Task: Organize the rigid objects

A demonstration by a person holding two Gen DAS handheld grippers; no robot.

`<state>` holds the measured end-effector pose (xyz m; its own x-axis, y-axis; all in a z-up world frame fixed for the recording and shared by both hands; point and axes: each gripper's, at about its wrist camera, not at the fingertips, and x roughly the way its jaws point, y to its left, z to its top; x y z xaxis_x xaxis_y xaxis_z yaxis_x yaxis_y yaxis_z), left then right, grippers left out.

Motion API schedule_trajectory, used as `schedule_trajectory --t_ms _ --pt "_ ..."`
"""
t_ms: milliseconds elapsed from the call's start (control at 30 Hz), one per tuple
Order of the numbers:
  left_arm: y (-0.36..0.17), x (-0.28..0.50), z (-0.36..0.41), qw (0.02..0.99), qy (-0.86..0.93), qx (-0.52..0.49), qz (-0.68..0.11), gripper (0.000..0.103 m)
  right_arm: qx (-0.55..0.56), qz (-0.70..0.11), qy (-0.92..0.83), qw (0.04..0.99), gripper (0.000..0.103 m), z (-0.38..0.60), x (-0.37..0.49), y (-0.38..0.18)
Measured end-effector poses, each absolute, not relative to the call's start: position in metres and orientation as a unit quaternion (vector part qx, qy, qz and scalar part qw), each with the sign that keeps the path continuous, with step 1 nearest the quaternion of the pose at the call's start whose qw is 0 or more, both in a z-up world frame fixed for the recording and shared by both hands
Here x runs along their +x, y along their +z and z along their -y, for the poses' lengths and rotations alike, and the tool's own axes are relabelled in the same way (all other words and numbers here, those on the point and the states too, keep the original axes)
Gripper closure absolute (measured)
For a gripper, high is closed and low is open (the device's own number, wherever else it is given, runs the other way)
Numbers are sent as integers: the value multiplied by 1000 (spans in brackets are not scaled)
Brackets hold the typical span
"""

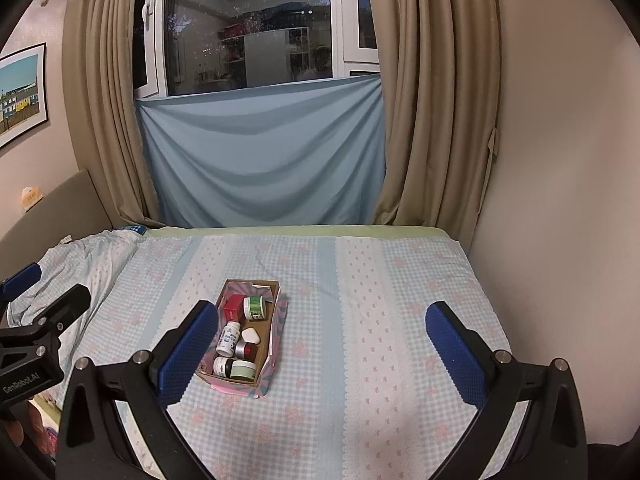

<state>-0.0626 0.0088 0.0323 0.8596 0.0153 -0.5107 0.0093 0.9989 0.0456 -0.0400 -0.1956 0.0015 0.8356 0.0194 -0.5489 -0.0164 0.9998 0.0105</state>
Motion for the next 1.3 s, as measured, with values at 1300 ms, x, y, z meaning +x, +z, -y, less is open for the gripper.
schedule_trajectory --t_ms 1300 --pt "34 -46 -2 967 -1 27 -252 0 10 -291 -21 957 0 187 -42 2"
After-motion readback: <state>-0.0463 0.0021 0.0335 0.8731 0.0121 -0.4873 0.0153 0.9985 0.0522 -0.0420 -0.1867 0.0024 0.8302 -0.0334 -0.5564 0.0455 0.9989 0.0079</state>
